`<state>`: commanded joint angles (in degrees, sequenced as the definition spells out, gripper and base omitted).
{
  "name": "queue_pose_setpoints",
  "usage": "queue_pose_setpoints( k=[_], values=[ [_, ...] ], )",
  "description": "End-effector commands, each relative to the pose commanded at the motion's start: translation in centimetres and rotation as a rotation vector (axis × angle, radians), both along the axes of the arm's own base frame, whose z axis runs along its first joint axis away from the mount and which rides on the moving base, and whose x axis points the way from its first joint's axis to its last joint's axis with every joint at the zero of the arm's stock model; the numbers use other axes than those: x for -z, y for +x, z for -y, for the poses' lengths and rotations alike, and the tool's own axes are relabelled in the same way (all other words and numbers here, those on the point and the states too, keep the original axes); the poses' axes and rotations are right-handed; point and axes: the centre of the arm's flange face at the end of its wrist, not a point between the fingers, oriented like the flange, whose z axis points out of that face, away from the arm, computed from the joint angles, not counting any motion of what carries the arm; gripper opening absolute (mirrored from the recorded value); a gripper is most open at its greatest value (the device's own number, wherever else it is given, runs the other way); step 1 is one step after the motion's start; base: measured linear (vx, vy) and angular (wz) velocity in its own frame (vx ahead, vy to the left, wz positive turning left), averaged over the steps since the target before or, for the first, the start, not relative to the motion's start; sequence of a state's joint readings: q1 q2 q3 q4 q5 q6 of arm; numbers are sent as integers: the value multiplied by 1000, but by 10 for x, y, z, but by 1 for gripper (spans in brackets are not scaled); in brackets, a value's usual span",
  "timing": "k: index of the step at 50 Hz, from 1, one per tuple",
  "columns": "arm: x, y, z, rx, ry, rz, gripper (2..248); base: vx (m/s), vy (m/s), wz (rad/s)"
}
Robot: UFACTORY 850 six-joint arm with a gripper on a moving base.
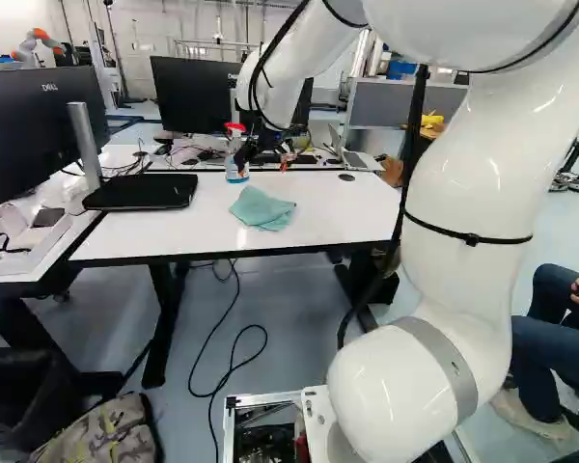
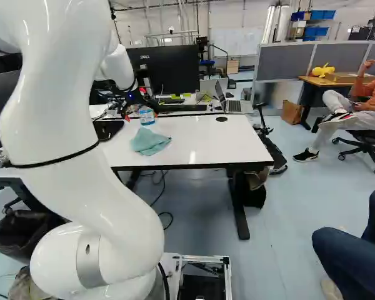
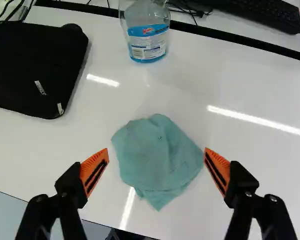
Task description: Clean the table with the green towel
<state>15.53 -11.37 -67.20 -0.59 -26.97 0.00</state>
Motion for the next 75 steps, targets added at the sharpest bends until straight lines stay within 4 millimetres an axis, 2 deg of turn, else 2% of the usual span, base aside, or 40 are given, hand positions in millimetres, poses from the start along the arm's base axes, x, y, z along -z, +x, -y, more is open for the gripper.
queue_pose_setpoints(
  k=[41, 75],
  values=[
    [20, -17, 20, 28, 21, 73, 247, 0, 0, 0],
    [58, -55, 56, 79, 54, 211, 247, 0, 0, 0]
  ],
)
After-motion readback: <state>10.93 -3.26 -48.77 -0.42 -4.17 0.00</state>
